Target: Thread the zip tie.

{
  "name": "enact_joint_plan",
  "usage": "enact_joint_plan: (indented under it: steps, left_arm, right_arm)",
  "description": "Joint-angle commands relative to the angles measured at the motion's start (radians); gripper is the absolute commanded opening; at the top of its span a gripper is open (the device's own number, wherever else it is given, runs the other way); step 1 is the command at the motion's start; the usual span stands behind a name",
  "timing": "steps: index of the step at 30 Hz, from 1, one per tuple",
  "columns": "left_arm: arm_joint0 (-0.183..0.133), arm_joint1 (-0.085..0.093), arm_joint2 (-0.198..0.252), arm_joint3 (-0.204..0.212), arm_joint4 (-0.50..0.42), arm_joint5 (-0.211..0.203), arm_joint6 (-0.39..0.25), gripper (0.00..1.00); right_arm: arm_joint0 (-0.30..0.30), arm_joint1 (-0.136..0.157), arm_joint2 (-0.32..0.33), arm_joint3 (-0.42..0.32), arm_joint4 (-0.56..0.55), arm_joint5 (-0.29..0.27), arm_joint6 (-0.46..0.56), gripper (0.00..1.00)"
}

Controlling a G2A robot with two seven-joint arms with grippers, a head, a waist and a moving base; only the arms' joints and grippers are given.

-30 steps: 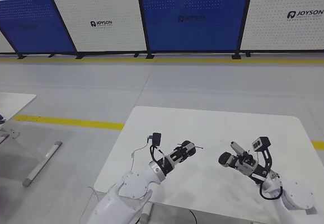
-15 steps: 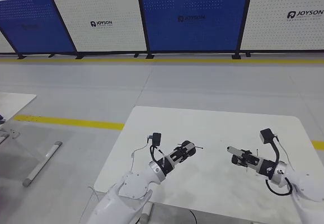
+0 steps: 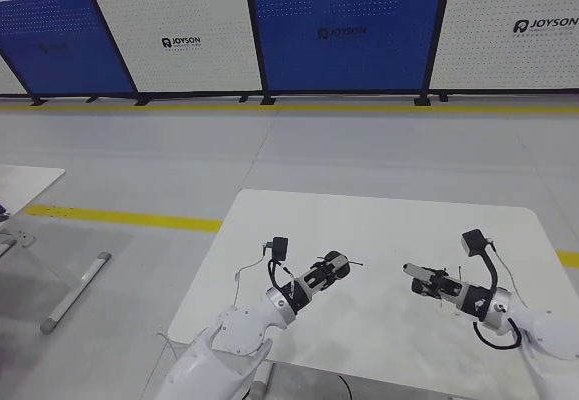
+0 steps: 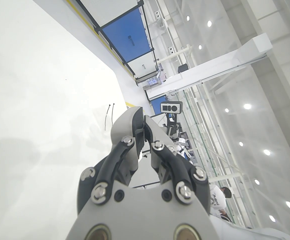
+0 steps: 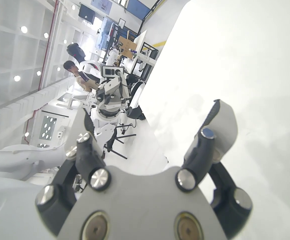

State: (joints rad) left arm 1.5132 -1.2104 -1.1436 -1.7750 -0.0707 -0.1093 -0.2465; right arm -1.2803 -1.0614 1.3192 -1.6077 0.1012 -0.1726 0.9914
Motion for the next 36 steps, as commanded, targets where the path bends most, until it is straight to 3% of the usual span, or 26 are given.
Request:
enact_joint_plan:
  steps: [1, 6, 10, 11, 32, 34, 36]
  left_arm:
    - [0.000, 0.000, 0.000, 0.000, 0.000, 0.000, 0.000, 0.00]
    - [0.000, 0.000, 0.000, 0.000, 0.000, 0.000, 0.000, 0.00]
    - [0.000, 0.000, 0.000, 0.000, 0.000, 0.000, 0.000, 0.00]
    - [0.000, 0.000, 0.000, 0.000, 0.000, 0.000, 0.000, 0.00]
    - [0.000, 0.000, 0.000, 0.000, 0.000, 0.000, 0.000, 0.00]
    - [0.000, 0.000, 0.000, 0.000, 0.000, 0.000, 0.000, 0.00]
    - [0.000, 0.000, 0.000, 0.000, 0.000, 0.000, 0.000, 0.00]
  right_arm:
    - [0.016, 0.009, 0.018, -0.024, -0.060, 0.002, 0.057, 1.00]
    - [0.055, 0.033, 0.061, -0.096, -0.219, 0.050, 0.185, 1.00]
    - [0.102, 0.047, 0.039, -0.104, -0.248, 0.046, 0.395, 1.00]
    - [0.123, 0.052, 0.015, -0.078, -0.247, 0.019, 0.399, 1.00]
    - [0.119, 0.052, 0.013, -0.075, -0.247, 0.020, 0.393, 1.00]
    - [0.122, 0.056, 0.009, -0.099, -0.297, 0.021, 0.391, 1.00]
    - [0.133, 0.061, 0.019, -0.141, -0.352, 0.058, 0.387, 1.00]
